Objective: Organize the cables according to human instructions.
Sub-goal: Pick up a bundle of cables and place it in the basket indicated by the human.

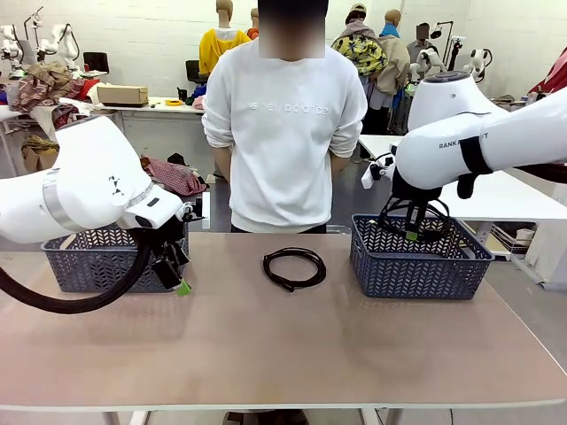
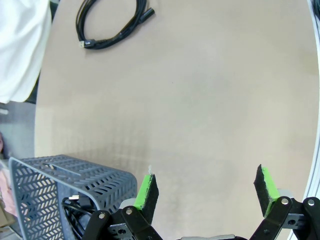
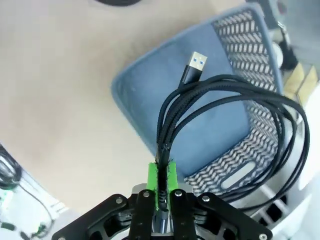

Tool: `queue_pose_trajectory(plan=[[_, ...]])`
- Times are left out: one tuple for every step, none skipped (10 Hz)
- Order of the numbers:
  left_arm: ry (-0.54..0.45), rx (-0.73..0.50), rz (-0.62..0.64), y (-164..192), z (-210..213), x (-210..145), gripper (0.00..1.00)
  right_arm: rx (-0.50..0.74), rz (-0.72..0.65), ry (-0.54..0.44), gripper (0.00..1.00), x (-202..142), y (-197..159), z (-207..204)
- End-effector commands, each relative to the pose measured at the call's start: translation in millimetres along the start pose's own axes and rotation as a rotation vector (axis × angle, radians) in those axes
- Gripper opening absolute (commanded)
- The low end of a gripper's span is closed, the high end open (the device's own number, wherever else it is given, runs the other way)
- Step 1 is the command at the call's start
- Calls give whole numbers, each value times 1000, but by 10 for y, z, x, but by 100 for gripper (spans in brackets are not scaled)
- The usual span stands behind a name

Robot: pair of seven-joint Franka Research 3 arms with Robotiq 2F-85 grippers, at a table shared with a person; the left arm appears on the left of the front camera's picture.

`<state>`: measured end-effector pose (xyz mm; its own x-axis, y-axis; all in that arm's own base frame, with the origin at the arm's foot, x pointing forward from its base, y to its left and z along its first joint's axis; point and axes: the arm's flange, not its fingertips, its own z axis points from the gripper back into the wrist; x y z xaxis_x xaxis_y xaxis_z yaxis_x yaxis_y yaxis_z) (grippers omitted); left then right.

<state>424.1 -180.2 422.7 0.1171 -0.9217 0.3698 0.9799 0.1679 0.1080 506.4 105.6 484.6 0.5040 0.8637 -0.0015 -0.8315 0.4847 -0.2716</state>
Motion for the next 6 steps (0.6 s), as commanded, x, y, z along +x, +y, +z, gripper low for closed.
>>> queue_pose_trajectory(plan=[[-1,2,3,12,22,-11,100,23,143,-14,0,-46,-192,-18],[-1,2,3,12,22,-11,100,19,167,-4,0,-33,-250,-41],[-1,2,3,12,22,-11,100,31,147,1,0,-16,-287,-43],[-1,2,3,12,22,-11,100,6,128,3,0,-27,-139,-82],[-1,2,3,12,22,-11,100,6,128,3,0,-27,-139,-82],[-1,2,3,12,22,-11,100,6,128,3,0,-27,-139,-82]])
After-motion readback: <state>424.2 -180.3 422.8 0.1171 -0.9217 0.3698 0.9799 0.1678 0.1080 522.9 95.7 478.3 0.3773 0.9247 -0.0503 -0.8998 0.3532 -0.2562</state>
